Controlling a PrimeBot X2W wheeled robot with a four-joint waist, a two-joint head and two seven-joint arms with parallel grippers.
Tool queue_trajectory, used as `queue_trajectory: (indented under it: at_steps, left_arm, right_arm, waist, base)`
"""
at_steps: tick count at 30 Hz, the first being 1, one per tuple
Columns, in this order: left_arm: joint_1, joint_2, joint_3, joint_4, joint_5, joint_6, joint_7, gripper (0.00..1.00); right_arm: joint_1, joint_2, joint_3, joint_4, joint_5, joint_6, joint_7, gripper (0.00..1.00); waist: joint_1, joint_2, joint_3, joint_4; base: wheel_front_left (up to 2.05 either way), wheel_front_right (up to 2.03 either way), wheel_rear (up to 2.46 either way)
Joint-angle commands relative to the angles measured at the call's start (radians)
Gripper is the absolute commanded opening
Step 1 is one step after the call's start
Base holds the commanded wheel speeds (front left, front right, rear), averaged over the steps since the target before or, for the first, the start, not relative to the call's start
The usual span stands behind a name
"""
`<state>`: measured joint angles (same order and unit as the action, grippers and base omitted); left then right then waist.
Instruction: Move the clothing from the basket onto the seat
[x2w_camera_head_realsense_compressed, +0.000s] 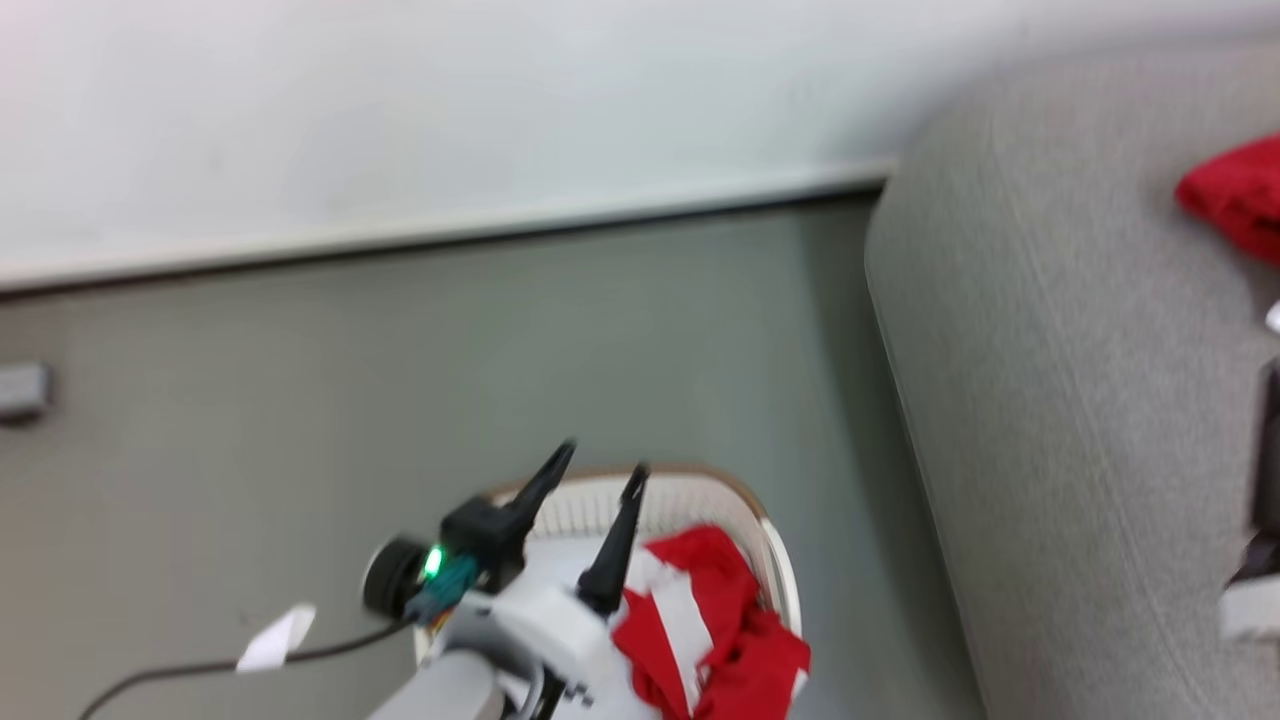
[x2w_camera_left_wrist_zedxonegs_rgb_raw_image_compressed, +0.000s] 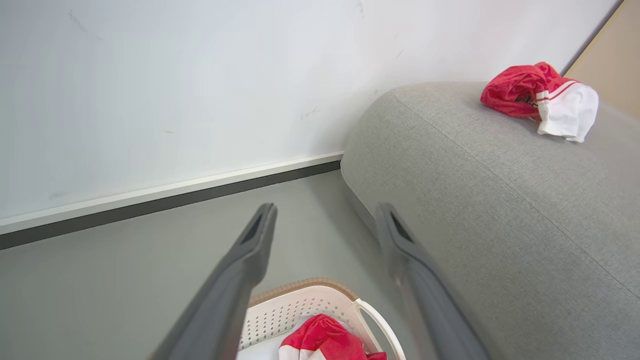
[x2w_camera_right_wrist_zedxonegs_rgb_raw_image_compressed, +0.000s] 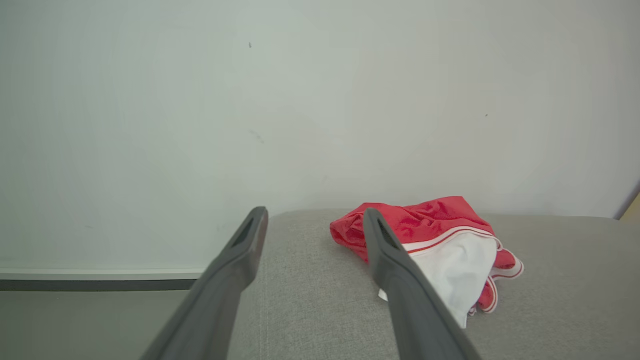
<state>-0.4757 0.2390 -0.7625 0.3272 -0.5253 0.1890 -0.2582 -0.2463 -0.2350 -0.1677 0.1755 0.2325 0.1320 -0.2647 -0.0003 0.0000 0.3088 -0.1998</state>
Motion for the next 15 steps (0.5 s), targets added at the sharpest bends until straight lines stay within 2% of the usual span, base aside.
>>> queue_trajectory:
  at_steps: [1, 7, 15]
  left_arm:
    - [0.029, 0.005, 0.007, 0.001, -0.011, 0.006, -0.007, 1.00]
    - [0.183, 0.012, 0.126, -0.052, -0.002, 0.038, -0.007, 1.00]
    - [0.343, -0.002, 0.286, -0.104, 0.079, 0.028, -0.006, 1.00]
  right_arm:
    - [0.032, 0.009, 0.007, -0.007, -0.006, -0.003, 0.001, 1.00]
    - [0.166, 0.052, 0.070, -0.067, -0.029, -0.003, 0.001, 1.00]
    - [0.278, 0.123, 0.113, -0.097, -0.041, -0.003, 0.001, 1.00]
  waist:
    - [0.0003, 0.0000, -0.107, 0.052]
    - [0.0003, 0.0000, -0.201, 0.097]
    - [0.0003, 0.0000, -0.270, 0.147]
  base:
    - [0.00, 0.00, 0.00]
    - [0.00, 0.00, 0.00]
    - [0.00, 0.00, 0.00]
